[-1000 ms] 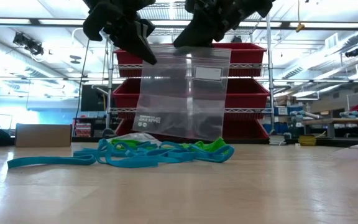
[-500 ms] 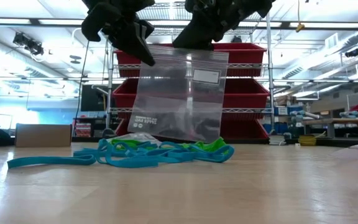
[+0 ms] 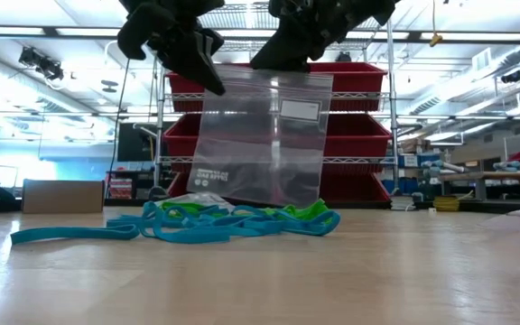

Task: Sort rubber bands
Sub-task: Open the right transparent zip bag

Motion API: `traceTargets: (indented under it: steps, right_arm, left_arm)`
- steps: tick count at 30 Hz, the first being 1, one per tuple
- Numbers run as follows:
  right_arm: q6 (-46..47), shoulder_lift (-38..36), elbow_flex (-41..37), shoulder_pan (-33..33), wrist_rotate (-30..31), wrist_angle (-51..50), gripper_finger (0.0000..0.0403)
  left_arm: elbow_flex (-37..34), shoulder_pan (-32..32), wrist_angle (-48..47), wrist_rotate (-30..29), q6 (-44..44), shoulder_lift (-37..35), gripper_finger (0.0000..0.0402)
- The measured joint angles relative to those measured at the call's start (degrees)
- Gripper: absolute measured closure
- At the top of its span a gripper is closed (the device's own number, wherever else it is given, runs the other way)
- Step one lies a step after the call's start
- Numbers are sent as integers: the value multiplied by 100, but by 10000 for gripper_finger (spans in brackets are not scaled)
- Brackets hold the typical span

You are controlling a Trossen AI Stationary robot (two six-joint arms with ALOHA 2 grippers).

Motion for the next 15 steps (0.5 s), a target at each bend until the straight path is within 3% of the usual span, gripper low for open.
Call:
traceTargets:
  steps: [15]
  right_arm:
    - [-11,-4,0,0,23,47,292]
  left_arm:
    - [0,-30,-8,2,-21,0,402]
